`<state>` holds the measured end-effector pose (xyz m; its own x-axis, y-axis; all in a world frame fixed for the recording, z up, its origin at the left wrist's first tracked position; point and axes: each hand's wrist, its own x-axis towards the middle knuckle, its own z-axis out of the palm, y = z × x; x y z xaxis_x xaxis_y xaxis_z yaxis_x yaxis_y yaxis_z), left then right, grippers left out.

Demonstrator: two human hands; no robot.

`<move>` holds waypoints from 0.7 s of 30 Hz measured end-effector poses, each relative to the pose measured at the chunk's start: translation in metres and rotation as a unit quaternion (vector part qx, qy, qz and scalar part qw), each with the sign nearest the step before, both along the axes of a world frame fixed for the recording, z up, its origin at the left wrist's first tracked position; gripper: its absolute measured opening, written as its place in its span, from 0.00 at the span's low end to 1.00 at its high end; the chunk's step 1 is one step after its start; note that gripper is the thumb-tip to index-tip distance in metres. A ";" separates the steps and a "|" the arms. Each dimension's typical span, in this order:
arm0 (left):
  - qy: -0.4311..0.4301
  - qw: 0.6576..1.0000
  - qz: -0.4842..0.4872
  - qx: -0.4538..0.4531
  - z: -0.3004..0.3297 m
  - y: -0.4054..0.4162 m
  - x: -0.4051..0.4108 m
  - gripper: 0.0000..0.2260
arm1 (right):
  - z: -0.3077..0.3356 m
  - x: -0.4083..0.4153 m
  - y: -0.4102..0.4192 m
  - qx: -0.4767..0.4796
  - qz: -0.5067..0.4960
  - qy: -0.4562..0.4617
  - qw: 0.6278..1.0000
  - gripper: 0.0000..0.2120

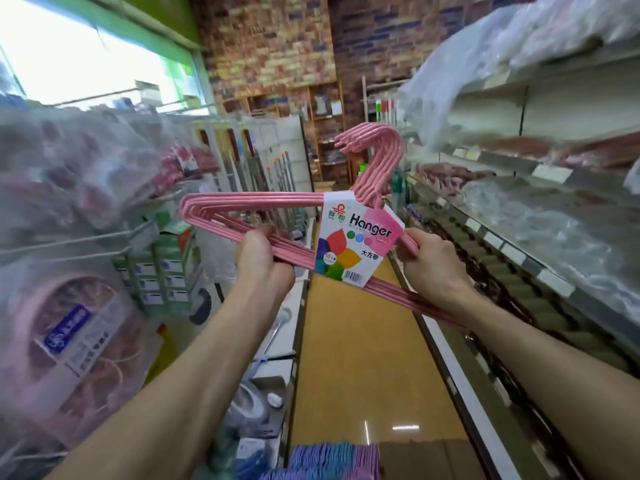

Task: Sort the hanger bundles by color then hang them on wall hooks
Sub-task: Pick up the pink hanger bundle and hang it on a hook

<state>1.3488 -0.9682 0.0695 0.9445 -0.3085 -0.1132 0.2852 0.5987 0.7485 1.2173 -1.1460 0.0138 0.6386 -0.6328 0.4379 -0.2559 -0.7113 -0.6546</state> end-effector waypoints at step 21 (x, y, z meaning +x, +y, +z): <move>-0.075 0.948 0.306 -0.032 0.037 0.162 -0.150 0.08 | 0.030 -0.005 0.120 -0.015 0.297 -0.105 0.949 0.09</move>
<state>1.1984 -0.8062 0.1061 0.9528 0.3011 0.0379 -0.2380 0.6638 0.7090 1.2121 -1.0257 0.0441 0.7753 -0.1738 0.6072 0.3292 -0.7093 -0.6234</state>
